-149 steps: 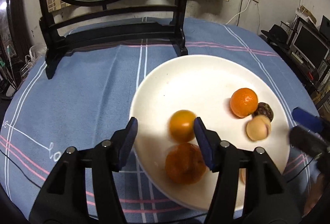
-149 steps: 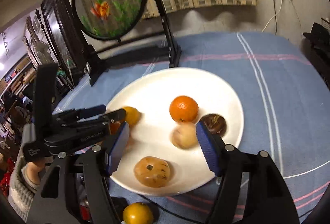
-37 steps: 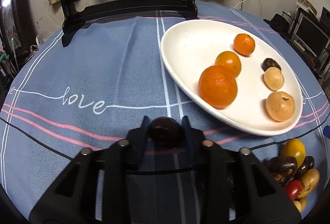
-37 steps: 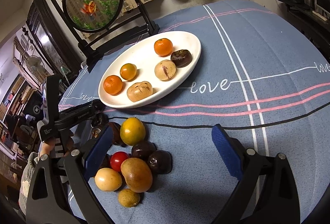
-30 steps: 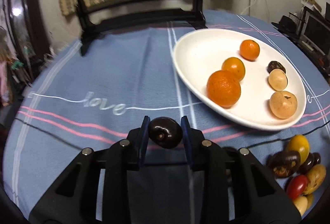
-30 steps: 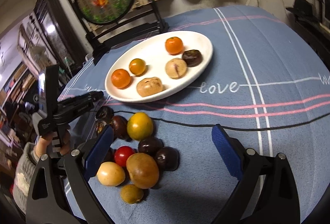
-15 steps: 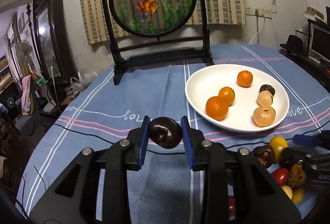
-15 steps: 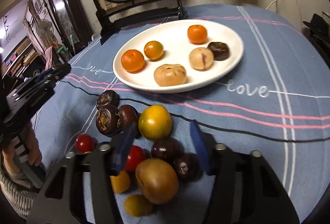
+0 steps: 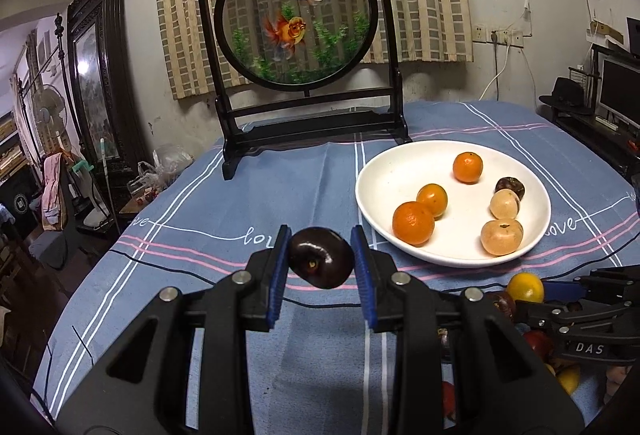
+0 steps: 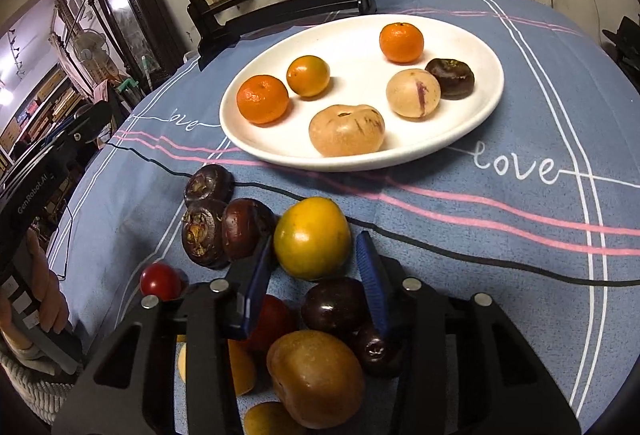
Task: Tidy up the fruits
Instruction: 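Lift the dark brown fruit with the left tool while the right tool moves to the pile, then grasp the yellow-green round fruit with the right tool while the left tool holds the brown fruit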
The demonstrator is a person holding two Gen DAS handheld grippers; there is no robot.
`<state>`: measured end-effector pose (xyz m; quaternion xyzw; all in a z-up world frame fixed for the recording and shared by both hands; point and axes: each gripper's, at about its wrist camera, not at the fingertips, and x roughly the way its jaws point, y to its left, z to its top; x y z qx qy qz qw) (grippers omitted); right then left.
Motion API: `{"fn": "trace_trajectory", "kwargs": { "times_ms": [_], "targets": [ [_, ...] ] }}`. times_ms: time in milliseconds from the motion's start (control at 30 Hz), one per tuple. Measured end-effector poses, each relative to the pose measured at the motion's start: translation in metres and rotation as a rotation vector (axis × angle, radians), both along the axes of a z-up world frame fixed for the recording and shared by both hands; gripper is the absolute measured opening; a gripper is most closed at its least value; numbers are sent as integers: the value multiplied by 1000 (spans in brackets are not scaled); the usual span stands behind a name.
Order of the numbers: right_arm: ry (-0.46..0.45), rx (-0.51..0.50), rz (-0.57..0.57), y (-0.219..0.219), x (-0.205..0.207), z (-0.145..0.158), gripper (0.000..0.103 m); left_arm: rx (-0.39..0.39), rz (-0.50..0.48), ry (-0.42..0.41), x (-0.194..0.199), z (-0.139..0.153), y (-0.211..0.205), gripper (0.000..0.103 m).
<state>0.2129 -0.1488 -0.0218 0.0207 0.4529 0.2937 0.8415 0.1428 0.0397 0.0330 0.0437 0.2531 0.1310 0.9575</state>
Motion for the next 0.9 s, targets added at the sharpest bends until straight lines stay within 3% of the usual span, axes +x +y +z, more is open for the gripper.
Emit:
{"fn": "trace_trajectory", "kwargs": {
  "times_ms": [900],
  "targets": [
    [-28, -18, 9, 2, -1, 1, 39, -35, -18, 3, -3, 4, 0, 31]
  ]
}}
